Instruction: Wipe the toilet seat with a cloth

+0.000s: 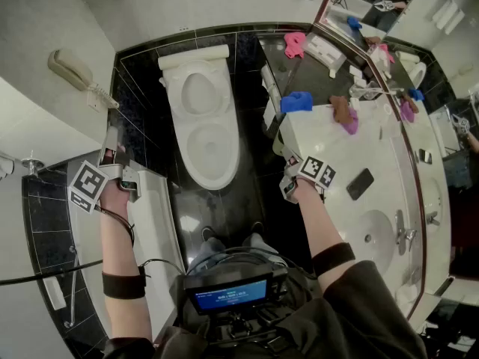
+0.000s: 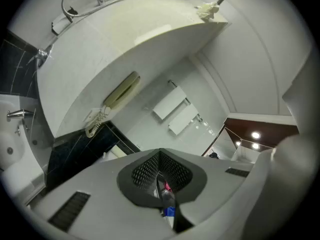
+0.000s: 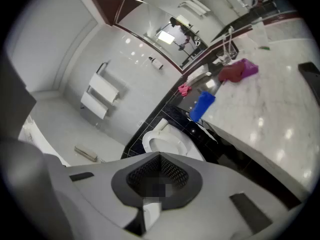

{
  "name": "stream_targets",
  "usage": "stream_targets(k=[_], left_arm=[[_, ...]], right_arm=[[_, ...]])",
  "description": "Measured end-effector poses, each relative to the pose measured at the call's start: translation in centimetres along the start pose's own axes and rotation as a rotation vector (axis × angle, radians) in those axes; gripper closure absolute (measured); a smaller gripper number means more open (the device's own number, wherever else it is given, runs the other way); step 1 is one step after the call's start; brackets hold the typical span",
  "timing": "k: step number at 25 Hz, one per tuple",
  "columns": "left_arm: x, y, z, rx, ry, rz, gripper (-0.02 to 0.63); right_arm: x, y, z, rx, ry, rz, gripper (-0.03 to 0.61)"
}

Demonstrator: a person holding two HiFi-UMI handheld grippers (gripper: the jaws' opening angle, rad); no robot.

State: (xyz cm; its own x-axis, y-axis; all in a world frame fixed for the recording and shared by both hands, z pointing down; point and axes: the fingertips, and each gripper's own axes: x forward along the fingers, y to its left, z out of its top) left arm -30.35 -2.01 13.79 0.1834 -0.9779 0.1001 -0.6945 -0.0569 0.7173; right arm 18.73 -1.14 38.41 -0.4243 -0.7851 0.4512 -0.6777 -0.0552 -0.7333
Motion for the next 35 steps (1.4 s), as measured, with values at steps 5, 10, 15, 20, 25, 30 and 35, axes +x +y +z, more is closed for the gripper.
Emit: stream_targets(k=[5, 10, 15, 20, 25, 30, 35], left_arm=[[0.1, -0.6, -0.8, 0.103, 0.036, 0.01, 0.611], [0.3, -1.3, -1.5, 0.325, 0.074, 0.052, 0.611], [0.4, -1.9, -3.0, 0.539, 0.119, 0.075, 0.611], [0.2, -1.2, -4.3, 0.66, 0.147, 0.126, 0.611], [-0.5, 0.3, -6.2, 0.764, 0.181, 0.183, 0.611], [-1.0, 1.5, -8.1, 0.767, 0.22, 0.185, 0.611], [-1.2, 1.6, -8.4, 0.771, 0.233, 0.177, 0.611]], right_arm=[[1.1, 6.0, 2.3, -0.128, -0.014, 0.075, 0.558], [1.8, 11.4, 3.7, -0.275, -0.014, 0.134, 0.558], [2.3, 15.9, 4.2, -0.502, -0.008, 0.157, 0.557], [2.8, 20.3, 3.3, -0.837, 0.0, 0.165, 0.557], [2.9, 24.2, 1.1, -1.088, 0.008, 0.183, 0.557], [3.0, 25.8, -0.6, -1.117, 0.026, 0.229, 0.557], [3.0, 25.5, -1.5, -1.11, 0.044, 0.236, 0.557]])
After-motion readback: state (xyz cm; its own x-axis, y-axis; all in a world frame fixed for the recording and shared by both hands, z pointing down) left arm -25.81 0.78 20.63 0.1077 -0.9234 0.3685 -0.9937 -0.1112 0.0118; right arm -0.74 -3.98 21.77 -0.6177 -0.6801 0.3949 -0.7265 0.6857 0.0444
